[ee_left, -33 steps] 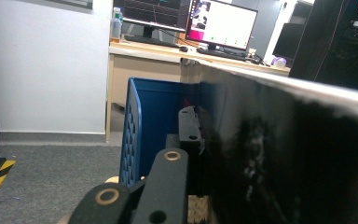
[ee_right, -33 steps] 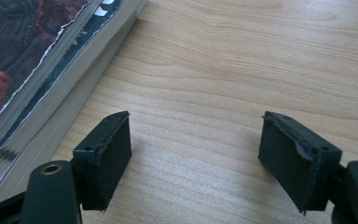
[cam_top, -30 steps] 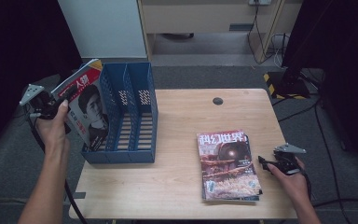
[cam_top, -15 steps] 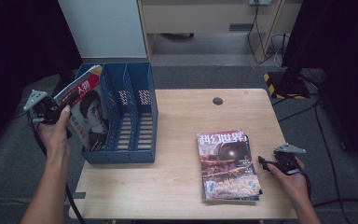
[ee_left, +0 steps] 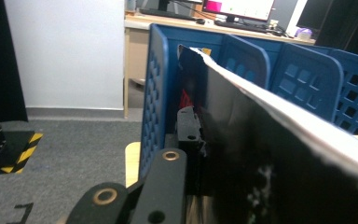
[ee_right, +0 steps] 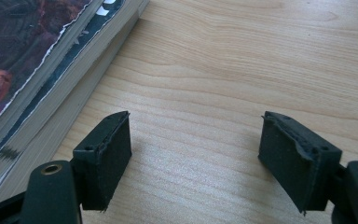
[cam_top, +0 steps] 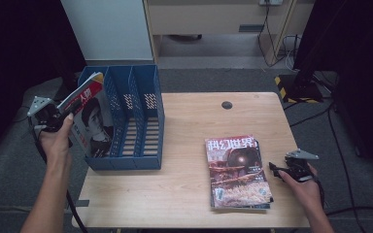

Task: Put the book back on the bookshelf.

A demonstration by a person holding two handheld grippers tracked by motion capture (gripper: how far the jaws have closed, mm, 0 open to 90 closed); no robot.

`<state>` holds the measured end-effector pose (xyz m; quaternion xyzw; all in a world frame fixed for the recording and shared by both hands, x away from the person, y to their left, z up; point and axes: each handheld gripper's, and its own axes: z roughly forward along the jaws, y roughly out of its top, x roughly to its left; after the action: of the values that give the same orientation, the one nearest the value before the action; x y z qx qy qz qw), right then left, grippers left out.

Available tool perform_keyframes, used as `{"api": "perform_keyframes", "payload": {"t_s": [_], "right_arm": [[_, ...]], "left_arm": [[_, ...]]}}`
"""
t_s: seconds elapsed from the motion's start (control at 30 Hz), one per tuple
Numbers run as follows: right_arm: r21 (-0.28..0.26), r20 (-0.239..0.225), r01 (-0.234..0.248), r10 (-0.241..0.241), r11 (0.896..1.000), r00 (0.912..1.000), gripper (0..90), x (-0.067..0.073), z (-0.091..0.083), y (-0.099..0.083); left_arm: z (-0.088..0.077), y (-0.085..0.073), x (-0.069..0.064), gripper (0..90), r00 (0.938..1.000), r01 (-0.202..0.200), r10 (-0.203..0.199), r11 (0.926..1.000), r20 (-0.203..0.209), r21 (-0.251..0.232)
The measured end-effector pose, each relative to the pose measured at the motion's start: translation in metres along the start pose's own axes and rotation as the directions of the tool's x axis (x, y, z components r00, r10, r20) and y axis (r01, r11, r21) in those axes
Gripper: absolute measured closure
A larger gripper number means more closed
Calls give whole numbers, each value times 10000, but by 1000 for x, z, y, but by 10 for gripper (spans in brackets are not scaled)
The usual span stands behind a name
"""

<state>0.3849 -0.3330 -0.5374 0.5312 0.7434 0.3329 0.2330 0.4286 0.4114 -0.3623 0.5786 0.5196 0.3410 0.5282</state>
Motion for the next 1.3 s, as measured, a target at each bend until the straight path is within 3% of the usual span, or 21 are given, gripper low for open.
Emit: {"api": "perform_keyframes", "payload": {"t_s": [0.27,0.43,1.03,1.3], "right_arm": [[-3,2,15,-15,10000,10000,251,0,0,0],[-2,-1,14,-14,10000,10000,251,0,0,0],[17,-42,71,-70,10000,10000,244,0,0,0],[22,-71,106,-105,9999,9999,239,0,0,0]], "left_arm": [[-3,0,6,855,9999,18,-16,9999,-120,108],[-2,2,3,851,9994,-272,279,9990,-212,348],[8,6,1,790,9991,-39,77,9956,-406,940],[8,7,1,861,9987,-168,218,9942,-467,1065]]}}
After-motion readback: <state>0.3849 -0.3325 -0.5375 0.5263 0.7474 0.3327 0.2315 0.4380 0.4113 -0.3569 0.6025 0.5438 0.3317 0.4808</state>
